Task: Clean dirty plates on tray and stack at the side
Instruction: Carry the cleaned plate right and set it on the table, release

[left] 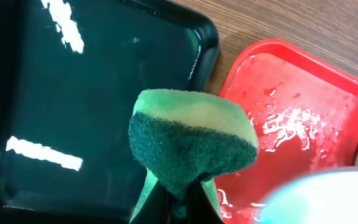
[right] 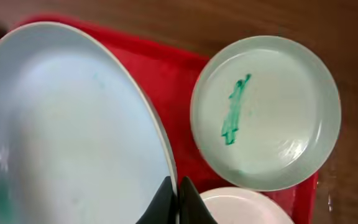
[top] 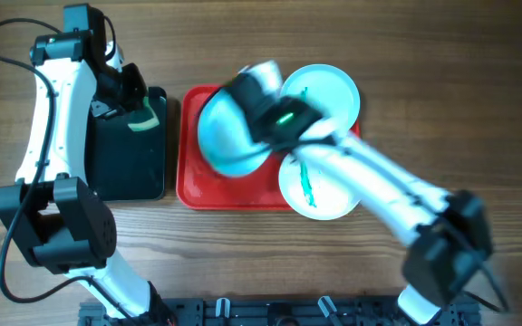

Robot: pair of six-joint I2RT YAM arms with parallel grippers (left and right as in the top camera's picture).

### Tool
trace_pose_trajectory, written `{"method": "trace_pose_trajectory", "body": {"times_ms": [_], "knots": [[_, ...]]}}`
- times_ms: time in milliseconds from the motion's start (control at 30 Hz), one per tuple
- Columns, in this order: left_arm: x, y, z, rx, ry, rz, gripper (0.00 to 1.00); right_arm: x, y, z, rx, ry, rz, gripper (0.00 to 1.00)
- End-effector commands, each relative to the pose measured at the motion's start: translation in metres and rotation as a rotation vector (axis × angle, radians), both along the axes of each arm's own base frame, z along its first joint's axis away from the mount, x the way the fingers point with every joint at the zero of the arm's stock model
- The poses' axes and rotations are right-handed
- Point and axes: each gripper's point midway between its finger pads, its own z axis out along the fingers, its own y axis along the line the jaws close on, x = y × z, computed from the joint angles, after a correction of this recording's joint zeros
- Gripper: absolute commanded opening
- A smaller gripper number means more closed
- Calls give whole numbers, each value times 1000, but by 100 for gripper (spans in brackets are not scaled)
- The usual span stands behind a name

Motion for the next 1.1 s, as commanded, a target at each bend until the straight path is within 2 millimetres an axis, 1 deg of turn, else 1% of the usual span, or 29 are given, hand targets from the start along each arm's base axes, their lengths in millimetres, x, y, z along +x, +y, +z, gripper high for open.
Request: {"method": "trace_pose_trajectory", "body": {"times_ms": [0, 67, 100, 133, 167, 200, 267, 333, 400, 500, 600, 633, 800, 933, 967, 1000, 1033, 1067], "knots": [[2, -27, 4, -31, -13, -51, 4, 4, -30, 49, 371, 117, 6, 4], [2, -41, 4, -30, -13, -86, 4, 16, -80, 47, 385, 143, -113, 4], [2, -48, 4, -30, -13, -104, 4, 21, -118, 42, 387, 167, -209, 4], [2, -52, 4, -30, -16, -113, 4, 23, -141, 39, 392, 181, -266, 4], [2, -56, 4, -30, -20, -124, 4, 25, -170, 34, 392, 191, -334, 4], [3, -59, 4, -30, -24, -131, 4, 25, -191, 30, 388, 196, -378, 4], [7, -66, 5, -31, -42, -147, 4, 21, -248, 16, 341, 202, -527, 4], [12, -75, 7, -30, -68, -167, 4, 7, -299, -8, 301, 223, -675, 4], [14, -81, 8, -30, -81, -181, 4, -5, -328, -30, 315, 242, -776, 4], [16, -84, 8, -31, -88, -188, 4, -19, -354, -63, 335, 247, -877, 4], [18, -84, 9, -31, -98, -189, 4, -37, -383, -93, 294, 232, -988, 4], [18, -84, 9, -27, -99, -188, 4, -42, -391, -107, 289, 214, -1011, 4], [21, -84, 10, -28, -112, -188, 4, -51, -386, -131, 288, 229, -1010, 4], [21, -84, 10, -27, -113, -188, 4, -58, -382, -145, 290, 237, -1008, 4], [21, -84, 10, -27, -113, -188, 4, -59, -381, -147, 291, 241, -1005, 7], [22, -84, 10, -27, -114, -188, 4, -59, -378, -147, 278, 247, -970, 17], [22, -84, 10, -28, -114, -189, 4, -60, -375, -147, 262, 257, -937, 25], [22, -84, 10, -28, -114, -189, 4, -62, -373, -148, 259, 268, -929, 28]]}}
